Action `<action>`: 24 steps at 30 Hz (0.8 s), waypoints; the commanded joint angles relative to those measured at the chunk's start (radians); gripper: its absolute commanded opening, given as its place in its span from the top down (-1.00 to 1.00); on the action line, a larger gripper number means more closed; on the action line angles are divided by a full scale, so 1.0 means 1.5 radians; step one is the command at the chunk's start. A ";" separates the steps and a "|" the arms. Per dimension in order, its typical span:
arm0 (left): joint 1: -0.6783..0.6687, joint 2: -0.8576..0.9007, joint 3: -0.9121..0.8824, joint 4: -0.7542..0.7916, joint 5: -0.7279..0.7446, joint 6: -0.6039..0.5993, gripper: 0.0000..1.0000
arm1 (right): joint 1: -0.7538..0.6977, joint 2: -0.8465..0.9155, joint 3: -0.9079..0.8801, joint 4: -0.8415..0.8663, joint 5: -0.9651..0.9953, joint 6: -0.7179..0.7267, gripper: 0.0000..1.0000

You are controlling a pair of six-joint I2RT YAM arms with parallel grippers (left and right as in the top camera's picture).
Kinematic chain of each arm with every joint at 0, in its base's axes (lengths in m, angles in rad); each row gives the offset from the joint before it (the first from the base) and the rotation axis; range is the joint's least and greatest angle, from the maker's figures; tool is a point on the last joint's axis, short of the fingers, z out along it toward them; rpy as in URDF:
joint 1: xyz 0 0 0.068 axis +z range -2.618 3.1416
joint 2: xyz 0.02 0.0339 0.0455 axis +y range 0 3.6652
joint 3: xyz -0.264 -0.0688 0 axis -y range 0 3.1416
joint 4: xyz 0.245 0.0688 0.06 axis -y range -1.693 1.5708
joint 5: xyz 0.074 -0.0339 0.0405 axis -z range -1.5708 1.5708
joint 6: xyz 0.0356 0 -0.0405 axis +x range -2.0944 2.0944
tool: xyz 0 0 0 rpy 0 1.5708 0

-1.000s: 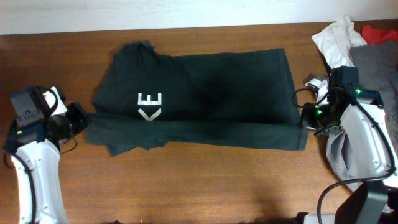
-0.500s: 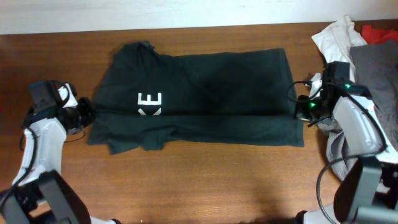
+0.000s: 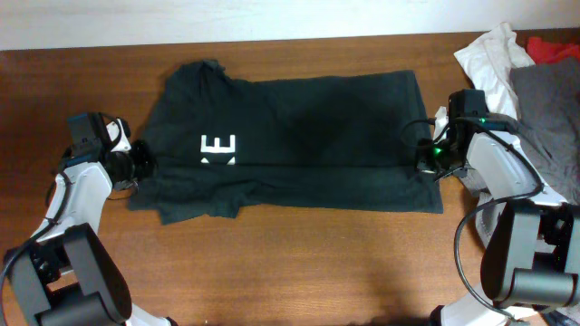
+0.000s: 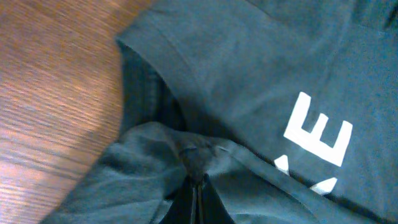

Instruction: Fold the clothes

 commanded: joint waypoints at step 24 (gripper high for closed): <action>-0.001 0.004 -0.006 0.026 -0.015 -0.006 -0.31 | 0.004 0.003 -0.002 0.006 0.107 0.023 0.17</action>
